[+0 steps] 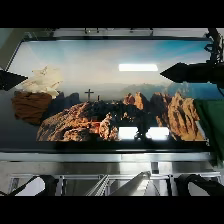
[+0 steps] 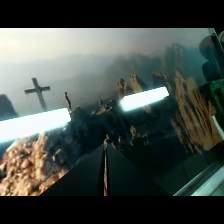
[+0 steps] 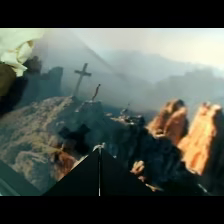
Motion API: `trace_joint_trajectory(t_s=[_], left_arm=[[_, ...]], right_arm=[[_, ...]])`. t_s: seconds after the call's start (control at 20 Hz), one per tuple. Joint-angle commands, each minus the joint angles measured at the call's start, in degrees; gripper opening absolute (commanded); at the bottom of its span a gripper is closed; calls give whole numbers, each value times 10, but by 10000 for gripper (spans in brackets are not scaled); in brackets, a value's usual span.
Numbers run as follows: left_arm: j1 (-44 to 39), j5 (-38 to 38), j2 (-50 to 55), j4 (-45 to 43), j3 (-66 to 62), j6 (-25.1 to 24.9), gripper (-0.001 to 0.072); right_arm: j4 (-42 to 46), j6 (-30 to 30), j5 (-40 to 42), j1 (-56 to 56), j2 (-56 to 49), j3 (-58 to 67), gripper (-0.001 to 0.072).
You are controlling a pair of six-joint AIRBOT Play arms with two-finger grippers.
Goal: Fold the shirts.
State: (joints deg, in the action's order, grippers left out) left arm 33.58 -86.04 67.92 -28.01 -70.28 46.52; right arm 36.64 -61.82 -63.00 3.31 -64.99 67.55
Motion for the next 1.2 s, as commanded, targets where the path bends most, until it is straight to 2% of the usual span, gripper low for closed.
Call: trace_joint_trajectory(t_s=[0.0, 0.1, 0.15, 0.2, 0.25, 0.3, 0.35, 0.5, 0.55, 0.6, 0.65, 0.9, 0.95, 1.0, 1.05, 1.15], left_arm=[[1, 61, 5, 5, -3, 7, 7], [1, 105, 5, 5, -3, 38, 6], [1, 122, 5, 5, -3, 40, 5], [-1, 162, 7, 1, -3, 18, 9], [-9, 201, 13, -26, -9, -8, 157], [-24, 236, 28, -91, -29, -10, 634], [-41, 255, 49, -163, -54, -8, 711], [-98, 288, 138, -344, -137, 17, 712], [-114, 291, 173, -379, -160, 36, 711], [-128, 290, 212, -408, -184, 52, 711], [-138, 289, 249, -427, -205, 63, 711], [-177, 274, 415, -430, -315, 68, 711], [-183, 275, 438, -431, -334, 68, 711], [-187, 274, 456, -438, -352, 70, 711], [-191, 268, 474, -466, -371, 88, 711], [-202, 240, 504, -537, -400, 119, 711]], right_arm=[[-68, 10, -3, -6, -14, 0, 19], [-73, 10, -4, -6, -18, 0, 19], [-73, 10, -2, -6, -21, 0, 19], [-73, 10, -2, -6, -24, 0, 19], [-73, 10, -2, -6, -28, 0, 19], [-74, 10, -2, -6, -31, 0, 21], [-73, 10, -2, -6, -35, 0, 23], [-73, 10, -2, -6, -43, 0, 30], [-73, 10, -2, -6, -48, 0, 156], [-73, 10, -1, -6, -52, 0, 328], [-73, 10, 0, -6, -57, 0, 376], [-73, 10, 0, -6, -86, 0, 393], [-73, 10, 0, -6, -90, 0, 427], [-73, 10, 0, -6, -92, 0, 570], [-73, 10, 0, -6, -93, 0, 620], [-73, 10, 0, -6, -93, 0, 620]])
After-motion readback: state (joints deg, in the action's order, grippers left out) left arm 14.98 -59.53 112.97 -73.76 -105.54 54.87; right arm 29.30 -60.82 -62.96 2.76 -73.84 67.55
